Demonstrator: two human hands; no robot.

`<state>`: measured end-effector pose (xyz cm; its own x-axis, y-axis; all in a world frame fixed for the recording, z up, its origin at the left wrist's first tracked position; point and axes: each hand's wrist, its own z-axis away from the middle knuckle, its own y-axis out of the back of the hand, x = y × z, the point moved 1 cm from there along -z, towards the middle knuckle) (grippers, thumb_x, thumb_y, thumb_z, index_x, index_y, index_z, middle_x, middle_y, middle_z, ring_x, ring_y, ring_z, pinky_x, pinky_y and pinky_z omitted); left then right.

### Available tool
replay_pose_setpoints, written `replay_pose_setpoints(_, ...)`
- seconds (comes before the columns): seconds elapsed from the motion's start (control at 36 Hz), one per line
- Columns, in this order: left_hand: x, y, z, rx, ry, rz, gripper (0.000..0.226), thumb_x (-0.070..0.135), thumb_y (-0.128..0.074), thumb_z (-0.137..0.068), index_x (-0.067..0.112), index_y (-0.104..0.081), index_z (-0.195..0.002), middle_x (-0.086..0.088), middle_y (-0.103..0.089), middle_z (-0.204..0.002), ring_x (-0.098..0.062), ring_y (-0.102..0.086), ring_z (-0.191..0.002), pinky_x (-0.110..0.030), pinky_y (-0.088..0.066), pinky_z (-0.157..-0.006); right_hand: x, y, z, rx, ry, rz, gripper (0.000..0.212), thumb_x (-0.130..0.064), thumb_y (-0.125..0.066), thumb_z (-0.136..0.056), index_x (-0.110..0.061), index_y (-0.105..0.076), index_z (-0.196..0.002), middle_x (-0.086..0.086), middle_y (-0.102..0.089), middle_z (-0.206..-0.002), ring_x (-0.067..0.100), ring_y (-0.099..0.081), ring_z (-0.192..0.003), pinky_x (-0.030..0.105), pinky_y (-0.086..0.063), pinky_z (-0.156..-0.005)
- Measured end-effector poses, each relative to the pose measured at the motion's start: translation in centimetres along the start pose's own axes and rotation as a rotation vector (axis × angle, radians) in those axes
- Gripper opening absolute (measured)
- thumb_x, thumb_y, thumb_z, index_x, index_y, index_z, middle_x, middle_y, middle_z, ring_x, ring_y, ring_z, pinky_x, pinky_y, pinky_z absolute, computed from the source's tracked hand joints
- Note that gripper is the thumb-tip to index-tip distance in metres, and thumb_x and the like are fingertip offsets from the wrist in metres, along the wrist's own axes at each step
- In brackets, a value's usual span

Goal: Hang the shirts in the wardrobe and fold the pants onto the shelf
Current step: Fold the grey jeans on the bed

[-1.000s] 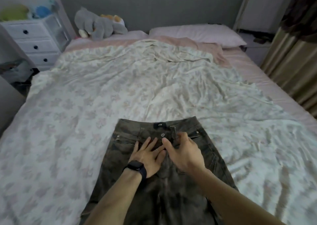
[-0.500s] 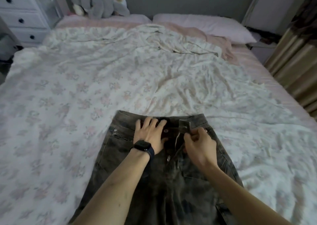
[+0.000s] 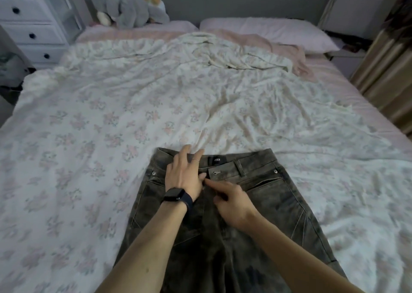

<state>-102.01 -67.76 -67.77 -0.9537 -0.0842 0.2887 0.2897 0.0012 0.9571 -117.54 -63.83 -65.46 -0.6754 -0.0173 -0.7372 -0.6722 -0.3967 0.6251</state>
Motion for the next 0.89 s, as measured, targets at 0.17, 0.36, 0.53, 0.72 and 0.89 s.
replay_pose_setpoints(0.17, -0.6, -0.2, 4.1, 0.33, -0.27, 0.07, 0.033, 0.033, -0.052, -0.098, 0.022, -0.064, -0.127, 0.0, -0.057, -0.135, -0.024, -0.056, -0.119, -0.043, -0.047, -0.097, 3.8, -0.8, 3.0, 0.333, 0.093, 0.251, 0.044, -0.034, -0.041, -0.106, -0.027, -0.047, -0.15, -0.012, -0.033, -0.161, 0.01, -0.018, -0.152, 0.031, -0.02, -0.123)
replay_pose_setpoints(0.36, 0.1, -4.4, 5.5, -0.303, -0.193, -0.134, 0.055, 0.069, 0.003, -0.095, 0.059, 0.009, -0.149, 0.021, 0.025, -0.161, -0.006, 0.028, -0.147, -0.05, 0.024, -0.116, 5.8, -3.7, 0.9, 0.03, -0.111, 0.653, 0.062, -0.056, -0.001, -0.101, -0.036, 0.022, -0.155, -0.011, 0.034, -0.16, 0.011, 0.044, -0.14, 0.045, 0.026, -0.117)
replay_pose_setpoints(0.53, 0.5, -4.1, 4.4, -0.277, -0.082, -0.252, 0.047, 0.048, -0.003, -0.105, 0.062, 0.026, -0.138, 0.022, 0.027, -0.159, -0.013, 0.024, -0.151, -0.058, 0.021, -0.116, 5.5, -1.8, 1.3, -0.125, -0.102, 0.681, 0.06, -0.056, -0.007, -0.103, -0.041, 0.011, -0.158, -0.008, 0.03, -0.163, 0.013, 0.037, -0.145, 0.053, 0.022, -0.118)
replay_pose_setpoints(0.72, 3.2, -3.2, 12.3, -0.288, 0.207, 0.0, 0.054, 0.052, -0.001, -0.102, 0.047, 0.002, -0.155, 0.012, 0.014, -0.166, -0.015, 0.016, -0.153, -0.052, 0.01, -0.122, 8.6, -3.1, 16.4, 0.023, -0.047, 0.709, 0.057, -0.058, -0.015, -0.103, -0.045, -0.017, -0.158, -0.001, -0.006, -0.17, 0.022, 0.0, -0.156, 0.054, -0.003, -0.121)
replay_pose_setpoints(0.89, 5.0, -2.7, 25.6, -0.18, 0.127, -0.041, 0.061, 0.055, -0.01, -0.103, 0.035, 0.002, -0.159, 0.005, 0.001, -0.168, -0.017, 0.002, -0.155, -0.051, 0.001, -0.123, 10.4, -4.8, 29.0, 0.08, -0.082, 0.706, 0.061, -0.061, -0.033, -0.101, -0.041, -0.024, -0.158, 0.002, -0.018, -0.168, 0.023, -0.015, -0.155, 0.059, -0.014, -0.117)
